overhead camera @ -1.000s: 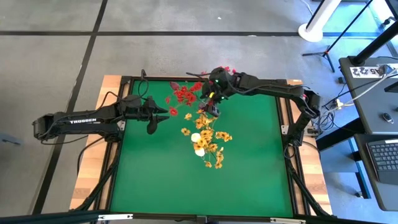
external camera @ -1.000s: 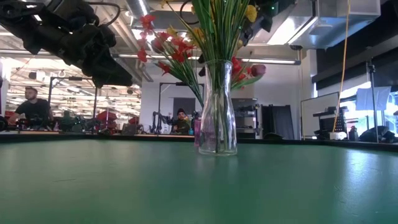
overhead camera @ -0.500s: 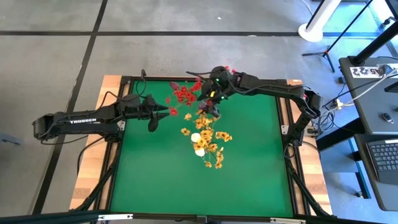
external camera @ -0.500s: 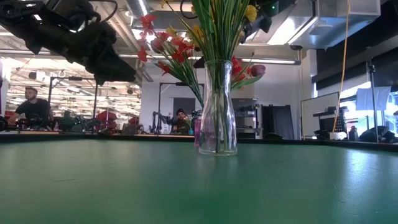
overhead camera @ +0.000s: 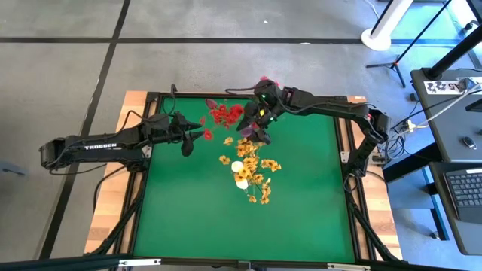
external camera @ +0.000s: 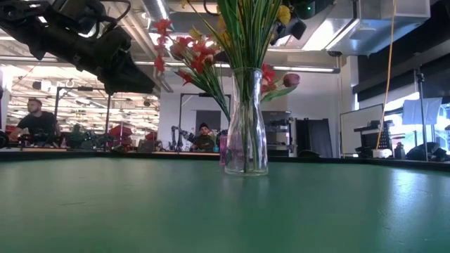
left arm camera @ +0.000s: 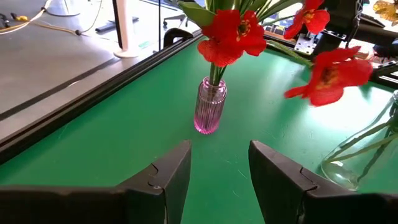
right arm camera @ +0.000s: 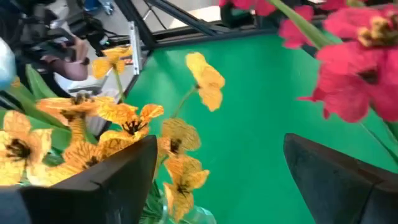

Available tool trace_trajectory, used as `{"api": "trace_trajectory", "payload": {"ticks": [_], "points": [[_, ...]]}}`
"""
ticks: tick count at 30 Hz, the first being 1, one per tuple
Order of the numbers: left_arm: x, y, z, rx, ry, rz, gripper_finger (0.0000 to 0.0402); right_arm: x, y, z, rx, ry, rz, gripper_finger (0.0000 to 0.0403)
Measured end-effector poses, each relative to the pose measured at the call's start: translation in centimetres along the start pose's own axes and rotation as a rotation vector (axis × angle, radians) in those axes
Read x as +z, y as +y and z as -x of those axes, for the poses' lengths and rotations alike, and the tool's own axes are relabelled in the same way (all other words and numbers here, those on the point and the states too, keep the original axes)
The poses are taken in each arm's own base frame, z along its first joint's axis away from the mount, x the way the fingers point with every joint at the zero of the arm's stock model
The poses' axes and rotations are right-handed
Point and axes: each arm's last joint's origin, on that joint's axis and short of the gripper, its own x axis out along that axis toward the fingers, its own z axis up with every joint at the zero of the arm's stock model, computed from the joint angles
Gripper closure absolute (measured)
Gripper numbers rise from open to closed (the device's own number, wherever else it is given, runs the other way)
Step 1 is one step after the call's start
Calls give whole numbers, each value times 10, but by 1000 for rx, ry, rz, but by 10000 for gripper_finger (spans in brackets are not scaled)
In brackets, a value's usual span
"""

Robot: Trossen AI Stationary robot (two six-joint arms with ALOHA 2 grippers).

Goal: Sort flowers into vase by color
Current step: Return to Home Position

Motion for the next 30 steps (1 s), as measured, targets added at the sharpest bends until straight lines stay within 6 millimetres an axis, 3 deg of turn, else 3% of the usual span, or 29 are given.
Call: {"api": "trace_trajectory", "payload": {"ticks": [10,13,22,26,30], "points": [[0,0,0,0,0,-5,246,2,-1,0,-35,-10,20,67],[0,0,0,0,0,-8,246,1,-1,0,-35,-8,23,101],[0,0,0,1,0,-8,246,1,-1,0,-23,-9,23,253],[0,0,0,1,0,-8,246,1,0,0,-9,-10,9,288],[0,0,0,1,0,-8,246,1,1,0,30,-13,-2,296]]}}
